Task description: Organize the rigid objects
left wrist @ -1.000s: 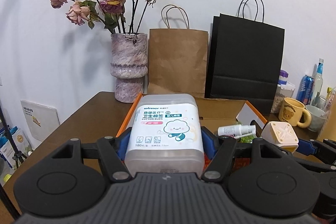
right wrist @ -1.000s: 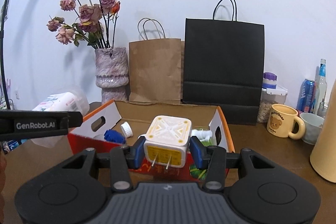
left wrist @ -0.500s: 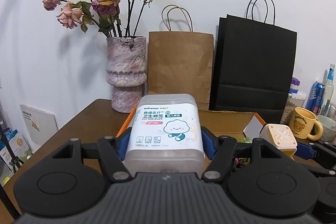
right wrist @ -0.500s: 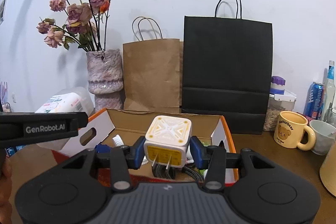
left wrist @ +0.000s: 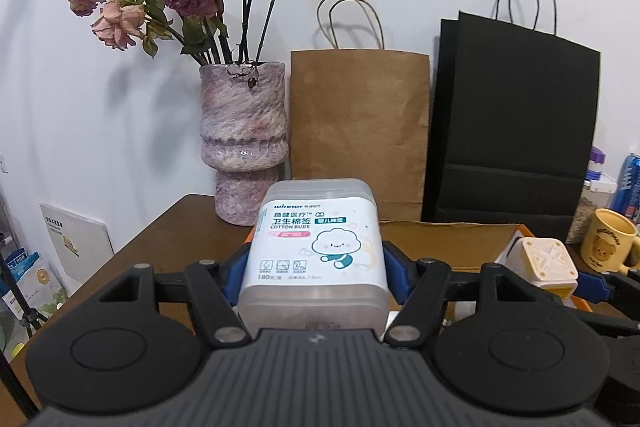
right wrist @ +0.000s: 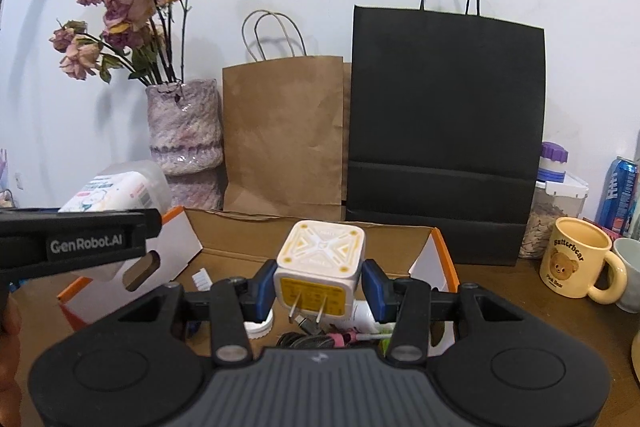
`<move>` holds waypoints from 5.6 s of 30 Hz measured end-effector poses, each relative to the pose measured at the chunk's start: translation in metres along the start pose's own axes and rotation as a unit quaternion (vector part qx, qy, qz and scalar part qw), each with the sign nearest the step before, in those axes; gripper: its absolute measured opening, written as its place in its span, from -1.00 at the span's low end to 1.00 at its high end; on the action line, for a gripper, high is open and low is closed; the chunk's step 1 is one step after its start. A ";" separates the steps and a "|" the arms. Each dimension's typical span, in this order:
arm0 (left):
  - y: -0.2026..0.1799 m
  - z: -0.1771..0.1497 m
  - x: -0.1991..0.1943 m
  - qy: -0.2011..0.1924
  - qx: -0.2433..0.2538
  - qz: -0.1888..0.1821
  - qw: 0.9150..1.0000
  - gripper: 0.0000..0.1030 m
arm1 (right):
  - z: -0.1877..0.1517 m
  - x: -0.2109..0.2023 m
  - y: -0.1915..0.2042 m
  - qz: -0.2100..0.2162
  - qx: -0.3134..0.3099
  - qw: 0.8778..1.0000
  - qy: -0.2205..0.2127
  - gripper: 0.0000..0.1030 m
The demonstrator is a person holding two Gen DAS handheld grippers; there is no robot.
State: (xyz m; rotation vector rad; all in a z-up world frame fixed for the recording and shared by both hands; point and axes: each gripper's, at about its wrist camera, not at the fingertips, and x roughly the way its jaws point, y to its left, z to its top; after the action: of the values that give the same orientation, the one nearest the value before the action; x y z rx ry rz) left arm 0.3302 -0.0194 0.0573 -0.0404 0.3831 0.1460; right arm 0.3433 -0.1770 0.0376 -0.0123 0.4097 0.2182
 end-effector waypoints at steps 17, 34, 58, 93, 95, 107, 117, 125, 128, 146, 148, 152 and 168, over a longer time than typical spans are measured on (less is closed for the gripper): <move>-0.002 0.006 0.055 0.013 0.026 0.018 0.999 0.31 | 0.008 0.055 -0.008 -0.007 -0.008 1.000 0.019 -0.14; -0.001 0.004 0.061 0.028 0.032 0.019 0.999 0.67 | 0.000 0.065 -0.017 -0.009 0.002 0.999 0.033 0.11; 0.006 0.006 0.057 0.025 0.015 0.025 0.999 1.00 | 0.004 0.058 -0.025 -0.031 0.006 0.999 0.014 1.00; 0.025 -0.005 -0.032 0.005 -0.001 0.016 1.000 1.00 | -0.007 -0.037 -0.027 -0.029 0.009 0.999 -0.017 1.00; 0.025 -0.007 -0.041 0.001 0.000 0.014 1.000 1.00 | -0.009 -0.044 -0.027 -0.031 0.010 0.999 -0.018 1.00; 0.028 -0.015 -0.083 -0.006 -0.003 0.002 1.000 1.00 | -0.020 -0.088 -0.019 -0.028 0.008 0.999 -0.027 1.00; 0.034 -0.032 -0.138 -0.016 0.012 -0.013 1.000 1.00 | -0.034 -0.142 -0.012 -0.029 0.012 0.999 -0.043 1.00; 0.046 -0.056 -0.183 -0.018 0.021 -0.021 0.999 1.00 | -0.056 -0.193 -0.004 -0.025 0.004 0.998 -0.052 1.00; 0.050 -0.065 -0.198 -0.016 0.026 -0.025 0.999 1.00 | -0.066 -0.212 0.000 -0.027 0.002 0.998 -0.054 1.00; 0.070 -0.110 -0.266 -0.017 0.036 -0.035 0.999 1.00 | -0.110 -0.295 0.014 -0.025 0.017 0.998 -0.055 1.00; 0.073 -0.115 -0.270 -0.012 0.035 -0.036 0.999 1.00 | -0.115 -0.299 0.016 -0.029 0.014 0.998 -0.053 1.00; 0.078 -0.126 -0.274 -0.001 0.029 -0.038 0.999 1.00 | -0.126 -0.305 0.018 -0.030 0.014 0.998 -0.047 1.00; 0.086 -0.144 -0.280 0.017 0.023 -0.045 0.999 1.00 | -0.145 -0.309 0.023 -0.022 0.015 0.999 -0.025 1.00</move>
State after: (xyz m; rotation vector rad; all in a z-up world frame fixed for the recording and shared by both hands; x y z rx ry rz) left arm 0.0074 0.0181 0.0280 -0.0152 0.4173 0.0477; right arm 0.0048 -0.2266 0.0285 0.0143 0.3618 0.1678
